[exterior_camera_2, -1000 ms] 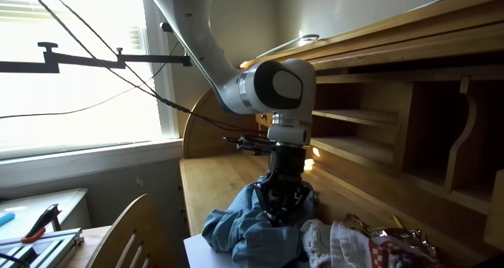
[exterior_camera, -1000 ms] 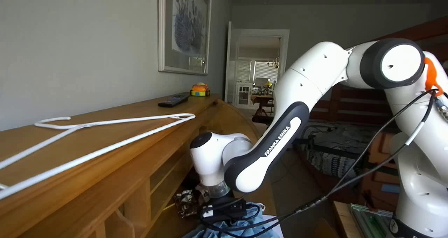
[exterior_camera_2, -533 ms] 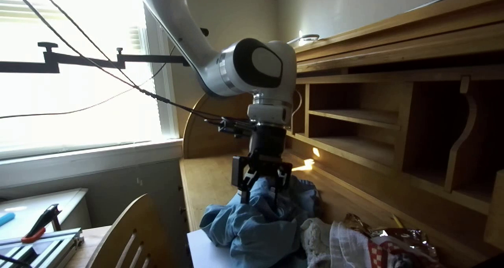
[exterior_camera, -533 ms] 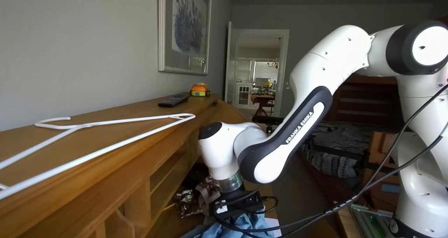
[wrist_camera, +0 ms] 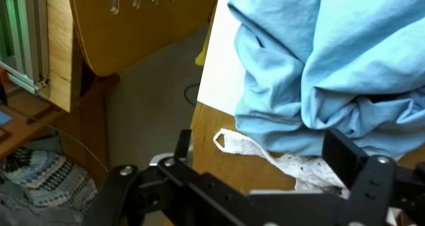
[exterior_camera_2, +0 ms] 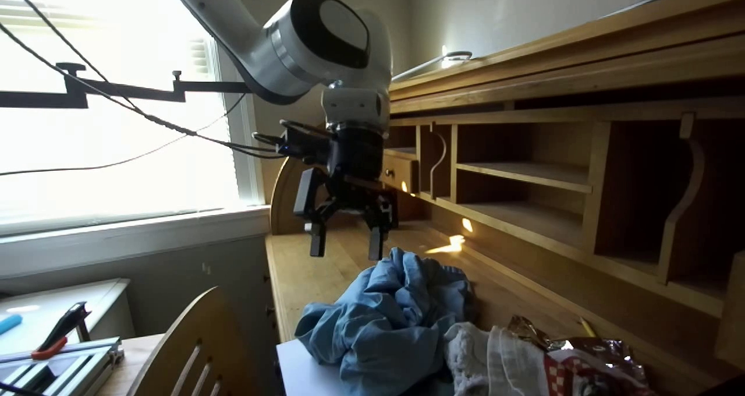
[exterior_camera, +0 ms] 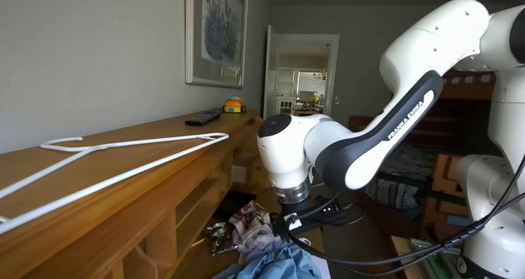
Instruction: Fold the blue cloth
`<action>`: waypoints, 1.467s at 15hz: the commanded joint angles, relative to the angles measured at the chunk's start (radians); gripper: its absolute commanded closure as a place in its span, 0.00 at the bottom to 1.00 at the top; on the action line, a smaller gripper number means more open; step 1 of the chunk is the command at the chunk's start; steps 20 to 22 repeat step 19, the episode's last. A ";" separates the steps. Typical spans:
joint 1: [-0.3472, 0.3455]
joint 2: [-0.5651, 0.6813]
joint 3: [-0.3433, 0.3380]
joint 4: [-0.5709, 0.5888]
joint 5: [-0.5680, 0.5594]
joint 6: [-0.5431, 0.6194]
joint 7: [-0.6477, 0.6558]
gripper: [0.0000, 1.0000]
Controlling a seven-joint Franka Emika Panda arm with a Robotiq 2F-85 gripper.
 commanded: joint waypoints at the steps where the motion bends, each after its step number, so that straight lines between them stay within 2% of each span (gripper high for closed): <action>1: -0.016 -0.176 0.053 -0.114 -0.115 0.024 -0.052 0.00; 7: -0.046 -0.369 0.116 -0.214 -0.190 0.138 -0.206 0.00; 12: -0.083 -0.446 0.122 -0.295 -0.201 0.374 -0.362 0.00; 13: -0.096 -0.395 0.156 -0.234 -0.169 0.282 -0.313 0.00; 22: -0.117 -0.397 0.174 -0.240 -0.169 0.294 -0.320 0.00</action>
